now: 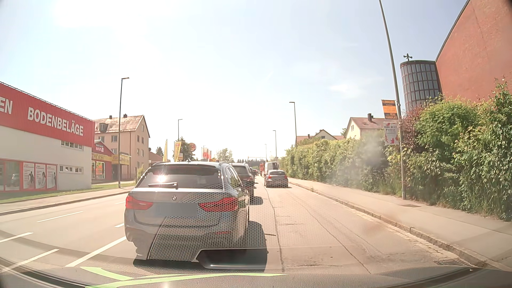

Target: Follow the waypoints while adhering to traffic rules and regulations

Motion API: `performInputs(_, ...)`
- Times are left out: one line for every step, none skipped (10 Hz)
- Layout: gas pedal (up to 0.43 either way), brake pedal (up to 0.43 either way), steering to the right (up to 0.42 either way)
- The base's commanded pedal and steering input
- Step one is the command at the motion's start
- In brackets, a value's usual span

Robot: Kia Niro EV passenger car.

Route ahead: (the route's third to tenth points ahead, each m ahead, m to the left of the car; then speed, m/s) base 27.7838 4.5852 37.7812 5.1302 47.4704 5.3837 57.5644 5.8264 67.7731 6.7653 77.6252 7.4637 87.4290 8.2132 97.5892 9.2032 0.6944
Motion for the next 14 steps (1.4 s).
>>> performInputs(0.0, 0.152, -0.003)
performInputs(0.0, 0.128, -0.003)
performInputs(0.0, 0.073, -0.003)
performInputs(0.0, 0.018, -0.003)
performInputs(0.0, 0.0, -0.003)
performInputs(0.0, 0.0, -0.003)
performInputs(0.0, 0.0, -0.003)
performInputs(0.0, 0.0, -0.003)
performInputs(0.0, 0.0, -0.003)
performInputs(0.0, 0.0, -0.003)
performInputs(0.0, 0.0, -0.002)
performInputs(0.0, 0.0, -0.002)
performInputs(0.0, 0.0, -0.002)
performInputs(0.02, 0.0, -0.002)
